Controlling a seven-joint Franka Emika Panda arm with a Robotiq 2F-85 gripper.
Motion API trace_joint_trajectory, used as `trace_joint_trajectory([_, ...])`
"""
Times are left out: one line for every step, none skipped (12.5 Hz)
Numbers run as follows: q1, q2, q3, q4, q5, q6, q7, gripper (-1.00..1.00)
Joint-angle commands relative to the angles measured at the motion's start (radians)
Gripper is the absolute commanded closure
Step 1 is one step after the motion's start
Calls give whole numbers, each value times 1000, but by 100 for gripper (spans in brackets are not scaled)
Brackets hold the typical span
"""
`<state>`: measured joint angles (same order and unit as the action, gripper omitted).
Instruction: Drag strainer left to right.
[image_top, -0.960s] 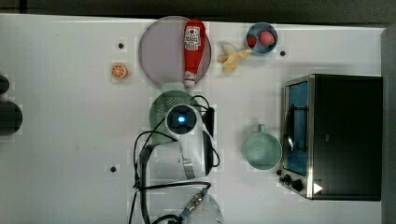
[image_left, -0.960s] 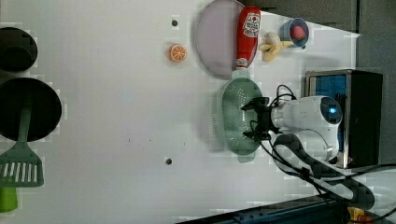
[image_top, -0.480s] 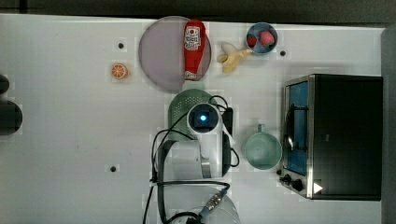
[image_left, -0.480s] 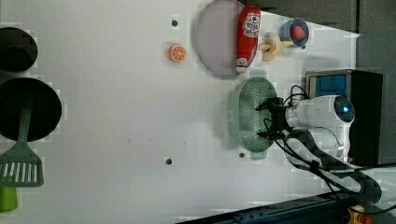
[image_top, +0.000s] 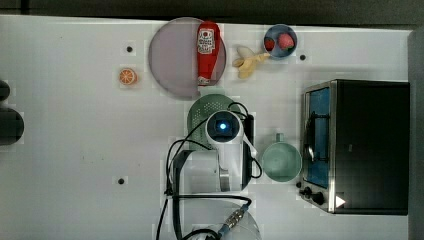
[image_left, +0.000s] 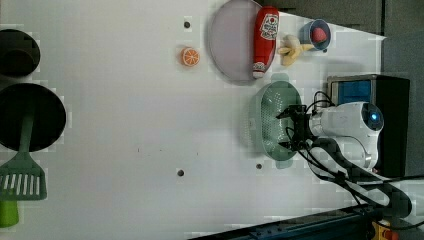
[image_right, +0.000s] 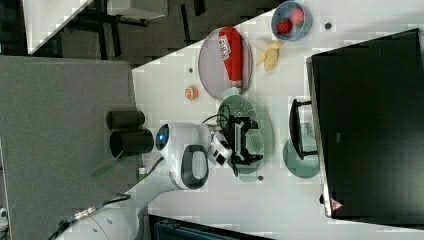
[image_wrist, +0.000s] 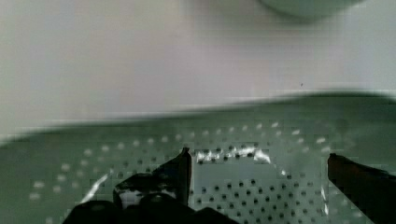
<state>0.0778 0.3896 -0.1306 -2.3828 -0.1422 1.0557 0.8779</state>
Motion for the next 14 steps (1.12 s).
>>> trace_joint_trajectory([4, -183, 62, 5, -1, -44, -186, -100])
trace_joint_trajectory([4, -249, 67, 15, 1, -106, -244, -100])
trace_joint_trajectory([4, -319, 68, 33, 2, -195, -309, -100])
trace_joint_trajectory([3, -390, 65, 58, 8, -299, -370, -100])
trace_joint_trajectory([3, -459, 63, 92, 24, -402, -434, -100])
trace_joint_trajectory([3, -522, 59, 133, 46, -498, -492, -100])
trace_joint_trajectory([3, -577, 55, 182, 77, -597, -545, -100])
trace_joint_trajectory([3, -622, 52, 231, 108, -695, -607, -100])
trace_joint_trajectory([3, -656, 52, 276, 117, -782, -689, -100])
trace_joint_trajectory([3, -678, 52, 317, 116, -861, -783, -100])
trace_joint_trajectory([2, -692, 49, 354, 116, -914, -864, -100])
trace_joint_trajectory([2, -695, 41, 389, 111, -940, -897, -100])
trace_joint_trajectory([1, -691, 33, 418, 107, -942, -920, -100])
trace_joint_trajectory([1, -686, 30, 439, 105, -943, -939, -100])
